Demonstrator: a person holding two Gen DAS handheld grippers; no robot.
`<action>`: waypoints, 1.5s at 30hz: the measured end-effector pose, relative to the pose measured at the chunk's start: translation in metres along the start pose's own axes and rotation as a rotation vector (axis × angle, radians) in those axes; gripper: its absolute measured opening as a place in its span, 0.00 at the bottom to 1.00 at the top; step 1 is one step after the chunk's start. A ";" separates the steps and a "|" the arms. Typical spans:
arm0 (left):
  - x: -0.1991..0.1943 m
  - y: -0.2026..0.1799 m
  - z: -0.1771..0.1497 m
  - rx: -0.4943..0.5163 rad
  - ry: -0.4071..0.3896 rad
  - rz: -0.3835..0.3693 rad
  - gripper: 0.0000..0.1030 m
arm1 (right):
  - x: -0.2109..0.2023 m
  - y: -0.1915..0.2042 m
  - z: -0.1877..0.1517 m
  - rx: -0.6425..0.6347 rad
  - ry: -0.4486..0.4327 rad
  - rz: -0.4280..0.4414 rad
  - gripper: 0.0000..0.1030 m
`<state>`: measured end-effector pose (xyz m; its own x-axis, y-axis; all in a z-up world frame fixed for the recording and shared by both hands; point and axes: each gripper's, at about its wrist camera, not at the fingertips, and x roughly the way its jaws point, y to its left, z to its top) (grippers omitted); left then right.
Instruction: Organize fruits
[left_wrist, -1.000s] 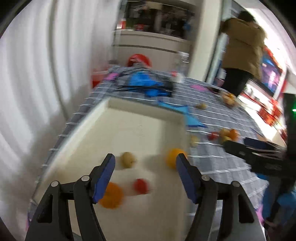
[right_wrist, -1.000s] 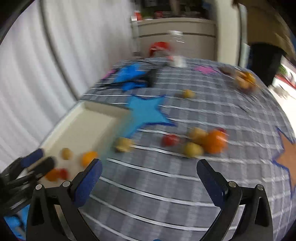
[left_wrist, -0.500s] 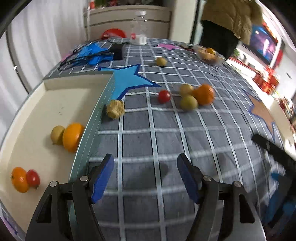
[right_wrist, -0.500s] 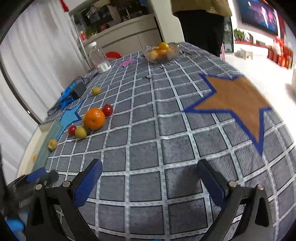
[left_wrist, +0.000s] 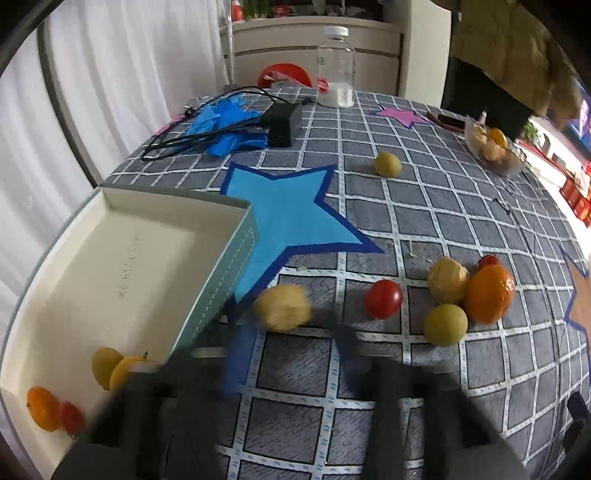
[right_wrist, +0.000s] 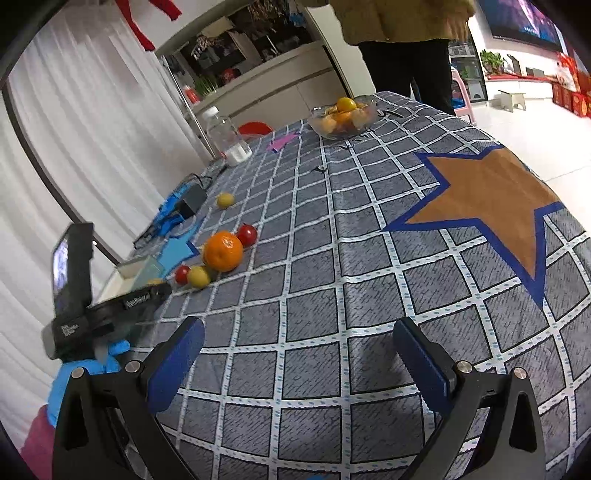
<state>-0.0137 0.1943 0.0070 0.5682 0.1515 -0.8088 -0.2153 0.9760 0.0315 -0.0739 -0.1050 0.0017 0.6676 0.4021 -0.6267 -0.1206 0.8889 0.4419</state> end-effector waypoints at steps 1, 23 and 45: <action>-0.004 0.000 -0.003 0.003 0.005 -0.021 0.24 | -0.001 -0.001 0.000 0.008 -0.004 0.008 1.00; -0.051 -0.004 -0.073 0.148 -0.056 -0.141 0.72 | 0.014 0.019 -0.004 -0.102 0.051 -0.128 1.00; -0.059 0.014 -0.081 0.155 -0.085 -0.200 0.26 | 0.025 0.031 -0.007 -0.187 0.097 -0.239 1.00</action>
<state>-0.1149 0.1862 0.0075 0.6536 -0.0411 -0.7557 0.0286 0.9992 -0.0296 -0.0663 -0.0661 -0.0048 0.6208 0.1885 -0.7609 -0.1079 0.9820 0.1552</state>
